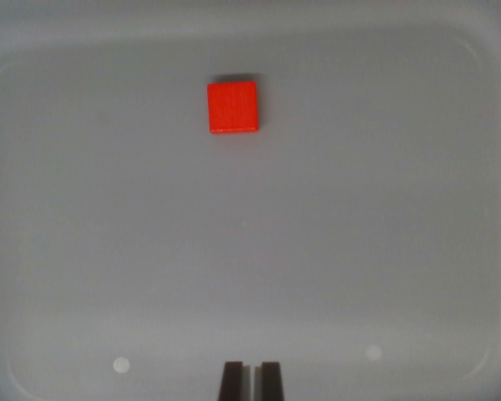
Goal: Reach red block
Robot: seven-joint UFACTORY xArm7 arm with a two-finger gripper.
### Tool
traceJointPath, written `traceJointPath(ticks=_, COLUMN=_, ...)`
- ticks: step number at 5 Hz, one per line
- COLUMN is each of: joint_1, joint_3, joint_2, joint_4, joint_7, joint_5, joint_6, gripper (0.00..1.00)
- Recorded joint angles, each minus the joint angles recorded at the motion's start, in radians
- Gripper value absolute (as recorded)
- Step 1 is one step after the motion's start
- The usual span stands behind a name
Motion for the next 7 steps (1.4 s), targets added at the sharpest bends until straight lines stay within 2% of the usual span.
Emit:
traceJointPath(ticks=5, joint_1=0.0000, joint_3=0.000, joint_2=0.004, joint_4=0.000, joint_7=0.000, joint_5=-0.0001, joint_6=-0.004, gripper=0.00)
traceJointPath(ticks=6, joint_1=0.0002, joint_3=0.001, joint_2=0.017, joint_4=0.000, joint_7=-0.001, joint_5=-0.0004, joint_6=-0.017, gripper=0.00)
traceJointPath(ticks=7, joint_1=0.0002, joint_3=0.001, joint_2=0.017, joint_4=0.000, joint_7=-0.001, joint_5=-0.0004, joint_6=-0.017, gripper=0.00)
